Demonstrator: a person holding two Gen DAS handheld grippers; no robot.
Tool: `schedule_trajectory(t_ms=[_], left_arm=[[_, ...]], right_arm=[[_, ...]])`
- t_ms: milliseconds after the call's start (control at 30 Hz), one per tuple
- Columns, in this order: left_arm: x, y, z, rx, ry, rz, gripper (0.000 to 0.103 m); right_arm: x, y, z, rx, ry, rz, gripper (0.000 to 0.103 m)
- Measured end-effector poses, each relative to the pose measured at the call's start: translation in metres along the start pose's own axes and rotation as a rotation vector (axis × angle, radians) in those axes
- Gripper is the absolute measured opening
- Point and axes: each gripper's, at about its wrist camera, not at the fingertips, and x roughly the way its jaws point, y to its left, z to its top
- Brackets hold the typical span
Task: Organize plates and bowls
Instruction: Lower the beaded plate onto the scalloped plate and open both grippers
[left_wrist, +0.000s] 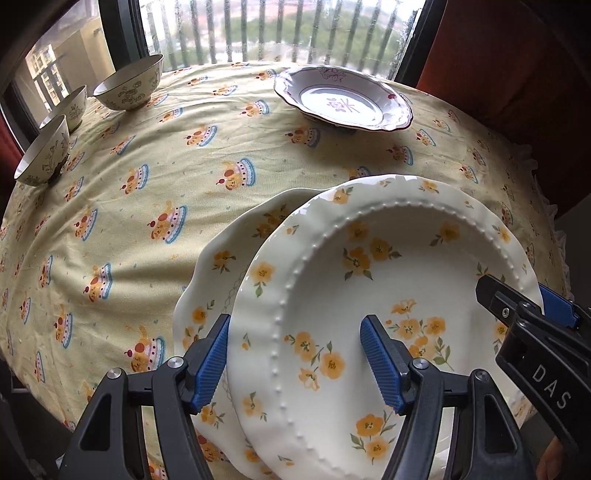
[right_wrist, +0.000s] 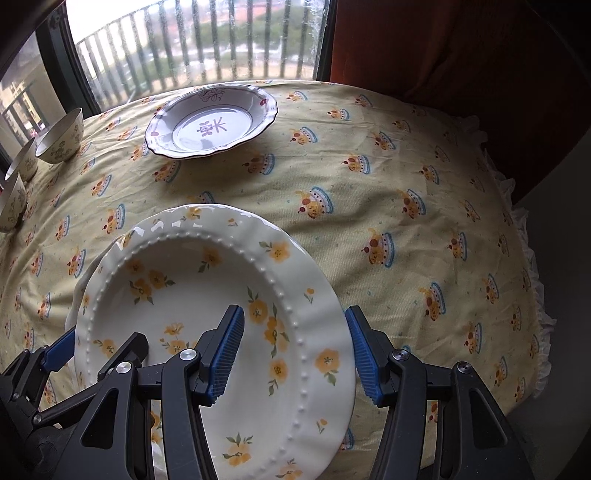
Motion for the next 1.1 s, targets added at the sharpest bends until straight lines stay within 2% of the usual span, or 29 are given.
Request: schedule_trajectory(t_ms=[200,400,567,733,800,1000,1033,1100], left_arm=[[0.009,-0.003,-0.008,-0.025,0.030,-0.008,0.071],[0.013,-0.001,-0.007,-0.048,0.027,0.006,0.073],[0.014,-0.007,-0.004,-0.034,0.014,0.066,0.074],[0.013,-0.015,-0.003,0.003,-0.031,0.126,0.081],[0.013,-0.016,-0.002,0.014,-0.022,0.140,0.082],[0.008,-0.007,-0.002,0.017,0.024,0.121,0.081],[0.007,-0.006,-0.002,0.017,0.029,0.119,0.081],[0.003,-0.006,-0.002,0.026,0.026,0.121,0.081]], right_arm=[[0.008,-0.007,-0.004,-0.010,0.017,0.006,0.060],[0.011,-0.004,-0.004,-0.038,0.009,0.011,0.060],[0.013,-0.001,-0.006,-0.050,0.013,0.013,0.059],[0.015,0.001,-0.008,-0.041,0.001,0.000,0.058],[0.016,0.000,-0.008,-0.035,0.003,0.006,0.057],[0.008,-0.001,-0.009,-0.047,-0.008,0.000,0.057],[0.007,-0.003,-0.010,-0.043,-0.008,0.007,0.054],[0.007,-0.007,-0.011,-0.018,0.004,0.018,0.039]])
